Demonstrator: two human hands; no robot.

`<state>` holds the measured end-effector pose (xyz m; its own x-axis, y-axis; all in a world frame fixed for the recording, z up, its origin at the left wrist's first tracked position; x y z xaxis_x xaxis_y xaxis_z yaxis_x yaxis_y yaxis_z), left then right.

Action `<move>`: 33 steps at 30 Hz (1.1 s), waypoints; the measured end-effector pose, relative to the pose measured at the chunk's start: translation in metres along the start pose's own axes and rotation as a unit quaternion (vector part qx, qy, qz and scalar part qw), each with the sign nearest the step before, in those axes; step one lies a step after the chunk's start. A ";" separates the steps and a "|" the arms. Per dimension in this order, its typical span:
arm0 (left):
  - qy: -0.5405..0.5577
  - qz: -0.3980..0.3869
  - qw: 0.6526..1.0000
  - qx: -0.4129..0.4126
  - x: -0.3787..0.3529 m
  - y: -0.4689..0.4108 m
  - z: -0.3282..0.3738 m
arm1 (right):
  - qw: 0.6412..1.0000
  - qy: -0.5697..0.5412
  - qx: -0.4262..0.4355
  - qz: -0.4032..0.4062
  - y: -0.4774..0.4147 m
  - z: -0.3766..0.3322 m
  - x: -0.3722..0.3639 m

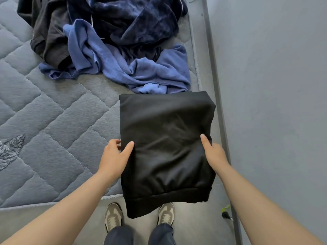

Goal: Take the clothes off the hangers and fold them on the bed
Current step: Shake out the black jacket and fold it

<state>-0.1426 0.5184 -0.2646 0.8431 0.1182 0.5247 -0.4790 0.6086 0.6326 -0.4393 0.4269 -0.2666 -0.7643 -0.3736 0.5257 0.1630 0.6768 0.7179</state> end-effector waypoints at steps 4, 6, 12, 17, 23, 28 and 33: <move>0.055 -0.026 0.996 0.060 -0.015 -0.009 -0.002 | 0.998 0.020 0.013 0.061 -0.006 -0.006 -0.020; 0.062 -0.025 0.995 0.071 -0.016 -0.013 -0.003 | 0.986 0.086 0.007 0.143 -0.008 -0.006 -0.024; 0.140 -0.058 0.984 0.096 -0.018 -0.018 -0.008 | 0.998 0.047 0.006 0.029 -0.015 -0.007 -0.029; 0.131 0.034 0.990 0.025 -0.010 -0.012 -0.004 | 0.997 -0.029 -0.032 -0.067 -0.013 -0.003 -0.020; 0.148 0.068 0.987 -0.015 0.011 0.001 0.013 | 0.993 -0.107 0.032 -0.039 0.006 -0.018 -0.001; 0.168 0.062 0.983 -0.044 0.042 0.019 0.050 | 0.989 -0.117 0.091 -0.011 0.036 -0.058 0.026; 0.193 0.073 0.974 -0.096 0.092 0.055 0.110 | 0.981 -0.134 0.143 0.006 0.084 -0.115 0.071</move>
<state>-0.1183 0.4765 -0.1186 0.8167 0.4776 0.3239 -0.5768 0.6944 0.4303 -0.4082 0.3846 -0.1161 -0.9061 -0.2106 0.3670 0.0206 0.8444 0.5353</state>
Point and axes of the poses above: each hand's wrist, its own y-axis away from the middle knuckle, its own x-axis out of the back of the hand, z = x × y, the point moved 3 cm from there along -y, towards the middle knuckle, and after that the axes turned 5 degrees about y, right-handed, at the moved point
